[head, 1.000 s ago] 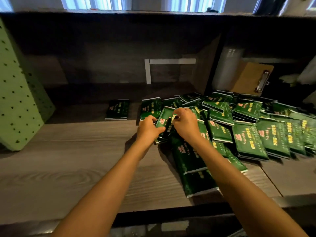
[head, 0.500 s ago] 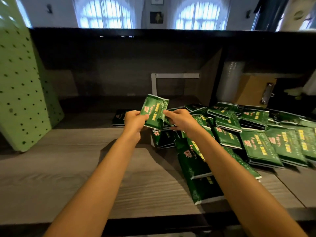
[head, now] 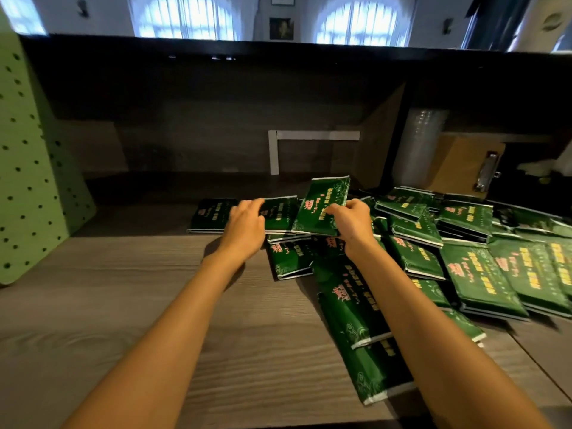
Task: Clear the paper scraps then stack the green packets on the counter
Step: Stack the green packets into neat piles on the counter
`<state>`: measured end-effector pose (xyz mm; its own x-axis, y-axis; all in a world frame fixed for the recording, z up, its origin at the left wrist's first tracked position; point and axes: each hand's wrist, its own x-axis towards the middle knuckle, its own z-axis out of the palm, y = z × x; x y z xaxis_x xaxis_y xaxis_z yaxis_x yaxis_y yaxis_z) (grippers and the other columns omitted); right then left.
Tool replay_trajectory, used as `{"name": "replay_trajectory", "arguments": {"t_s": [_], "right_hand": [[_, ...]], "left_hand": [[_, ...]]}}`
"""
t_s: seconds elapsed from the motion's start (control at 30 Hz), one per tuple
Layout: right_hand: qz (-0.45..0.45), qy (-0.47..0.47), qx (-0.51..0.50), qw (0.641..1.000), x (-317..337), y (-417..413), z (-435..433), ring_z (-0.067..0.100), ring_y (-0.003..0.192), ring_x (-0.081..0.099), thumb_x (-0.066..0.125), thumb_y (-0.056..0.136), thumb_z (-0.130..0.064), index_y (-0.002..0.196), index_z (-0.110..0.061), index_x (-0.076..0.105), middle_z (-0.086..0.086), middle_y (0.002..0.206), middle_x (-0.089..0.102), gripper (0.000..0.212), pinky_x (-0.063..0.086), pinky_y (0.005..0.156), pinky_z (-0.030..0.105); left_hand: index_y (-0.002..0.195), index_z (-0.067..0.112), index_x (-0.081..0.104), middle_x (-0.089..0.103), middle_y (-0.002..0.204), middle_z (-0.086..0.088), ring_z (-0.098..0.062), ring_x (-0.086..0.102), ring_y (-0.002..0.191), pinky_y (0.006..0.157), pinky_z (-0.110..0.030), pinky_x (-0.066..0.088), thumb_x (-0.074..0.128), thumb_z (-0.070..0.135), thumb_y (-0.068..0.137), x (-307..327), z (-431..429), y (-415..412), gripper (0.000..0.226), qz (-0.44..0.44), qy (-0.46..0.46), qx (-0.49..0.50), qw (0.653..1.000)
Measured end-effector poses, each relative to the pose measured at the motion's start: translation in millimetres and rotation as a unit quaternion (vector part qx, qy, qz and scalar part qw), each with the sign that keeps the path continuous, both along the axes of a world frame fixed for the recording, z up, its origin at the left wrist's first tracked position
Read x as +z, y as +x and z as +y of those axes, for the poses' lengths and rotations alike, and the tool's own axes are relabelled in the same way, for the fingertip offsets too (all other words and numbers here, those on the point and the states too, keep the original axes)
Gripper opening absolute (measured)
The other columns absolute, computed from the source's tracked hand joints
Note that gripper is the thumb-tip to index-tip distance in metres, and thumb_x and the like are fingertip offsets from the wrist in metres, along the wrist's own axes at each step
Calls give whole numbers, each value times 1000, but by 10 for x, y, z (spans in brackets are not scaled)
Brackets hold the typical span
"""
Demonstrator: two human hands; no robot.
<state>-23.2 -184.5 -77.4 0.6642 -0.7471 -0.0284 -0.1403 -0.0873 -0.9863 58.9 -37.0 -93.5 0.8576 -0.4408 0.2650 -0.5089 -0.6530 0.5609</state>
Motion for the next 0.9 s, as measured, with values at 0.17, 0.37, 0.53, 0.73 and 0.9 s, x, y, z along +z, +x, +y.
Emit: {"name": "replay_trajectory", "arguments": {"t_s": [0.17, 0.37, 0.53, 0.73, 0.9], "right_hand": [[-3, -35, -2, 999, 36, -30, 31, 30, 102, 61, 54, 90, -6, 112, -5, 48, 15, 111, 61, 23, 49, 88, 49], [-1, -76, 23, 997, 20, -28, 97, 31, 98, 62, 52, 91, -5, 119, -6, 47, 12, 106, 59, 28, 52, 82, 47], [-3, -108, 32, 994, -10, 6, 85, 12, 62, 46, 51, 94, -7, 128, -7, 40, -4, 82, 43, 36, 44, 60, 36], [-3, -84, 37, 996, -26, 11, 81, 12, 64, 48, 51, 93, -4, 129, -8, 36, 9, 105, 51, 40, 41, 51, 28], [3, -96, 48, 994, -27, 10, 114, 18, 56, 42, 48, 89, 1, 87, -3, 50, 12, 76, 52, 5, 33, 46, 30]], "left_hand": [[119, 17, 58, 54, 126, -11, -27, 47, 120, 96, -38, 38, 26, 35, 102, -116, -37, -70, 40, 32, 67, -57, 996], [69, 7, 57, 56, 72, -8, -27, 56, 81, 68, -32, 36, 56, 36, 92, -44, 89, -50, 37, -36, 46, 101, 993], [129, 6, 40, 51, 128, -14, -31, 48, 119, 91, -39, 42, 75, 30, 77, 17, 126, -50, 67, 88, -18, 105, 990], [112, 6, 56, 60, 119, -13, -28, 58, 108, 84, -34, 46, 73, 15, 79, 44, 176, 35, 38, 201, -173, 108, 958], [91, 13, 57, 62, 85, -3, -13, 60, 75, 63, -24, 46, 51, 11, 94, 155, 210, -22, 7, 260, -365, 42, 893]]}}
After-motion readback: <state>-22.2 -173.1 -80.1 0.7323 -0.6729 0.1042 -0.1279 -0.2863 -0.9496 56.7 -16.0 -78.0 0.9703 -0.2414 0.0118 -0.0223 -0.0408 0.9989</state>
